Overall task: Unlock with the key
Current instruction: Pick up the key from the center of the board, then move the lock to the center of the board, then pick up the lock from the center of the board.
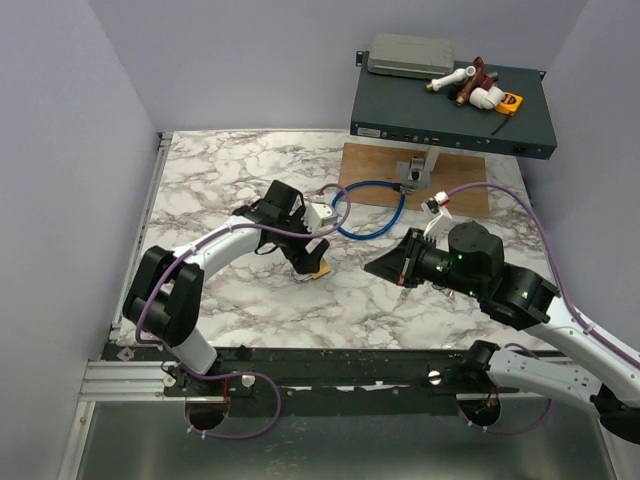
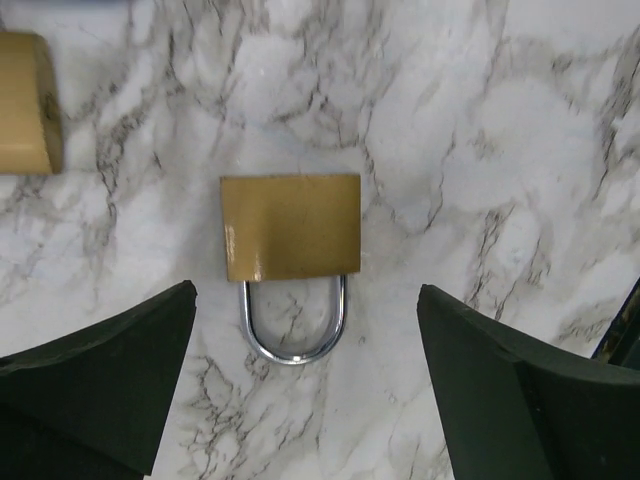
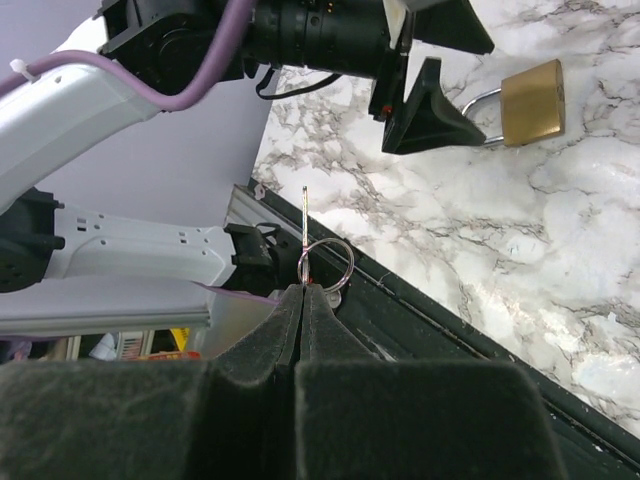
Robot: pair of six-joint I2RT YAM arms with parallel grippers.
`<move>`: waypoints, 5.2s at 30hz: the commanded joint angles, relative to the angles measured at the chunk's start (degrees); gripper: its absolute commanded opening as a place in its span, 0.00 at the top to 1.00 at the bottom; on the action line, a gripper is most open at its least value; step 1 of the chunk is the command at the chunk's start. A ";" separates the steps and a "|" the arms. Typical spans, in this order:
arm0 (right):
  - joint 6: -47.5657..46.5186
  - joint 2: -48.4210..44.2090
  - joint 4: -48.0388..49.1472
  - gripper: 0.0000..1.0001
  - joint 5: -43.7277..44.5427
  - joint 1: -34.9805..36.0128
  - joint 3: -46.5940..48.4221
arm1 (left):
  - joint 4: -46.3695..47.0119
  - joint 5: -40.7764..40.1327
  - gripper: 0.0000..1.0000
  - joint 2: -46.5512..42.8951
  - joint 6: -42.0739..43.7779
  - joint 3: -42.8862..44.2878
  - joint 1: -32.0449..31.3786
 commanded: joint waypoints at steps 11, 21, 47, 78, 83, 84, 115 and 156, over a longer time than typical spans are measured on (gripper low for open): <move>-0.53 -0.95 -3.49 0.99 4.09 -0.24 3.57 | 15.72 -10.94 0.21 -3.37 -24.78 -5.27 -2.80; 0.50 -4.01 -6.92 0.99 6.15 -0.24 3.22 | 19.51 -15.56 0.76 -7.68 -29.75 -12.08 -2.86; -1.15 -3.25 -10.11 0.99 6.33 -0.23 6.52 | 18.42 -20.60 0.94 -2.84 -39.53 -14.11 -6.98; 0.40 -6.13 -13.04 0.99 10.20 -0.26 7.19 | 17.84 -2.23 0.57 1.58 -25.07 -11.94 -23.20; 0.16 -6.45 -13.04 0.99 10.98 -0.23 7.45 | 14.80 1.15 0.44 -1.25 -24.22 -10.19 -21.52; 0.05 -6.64 -13.06 0.99 11.09 -0.26 7.50 | 14.05 1.55 0.40 -1.94 -24.26 -9.91 -21.17; -2.02 -6.88 -18.04 0.99 14.76 -0.26 13.95 | 19.53 0.87 0.02 3.47 -2.06 -6.53 -19.00; -2.82 -6.58 -20.16 0.99 15.49 -0.26 16.32 | 32.01 -4.41 0.59 7.20 -0.24 -12.83 -22.97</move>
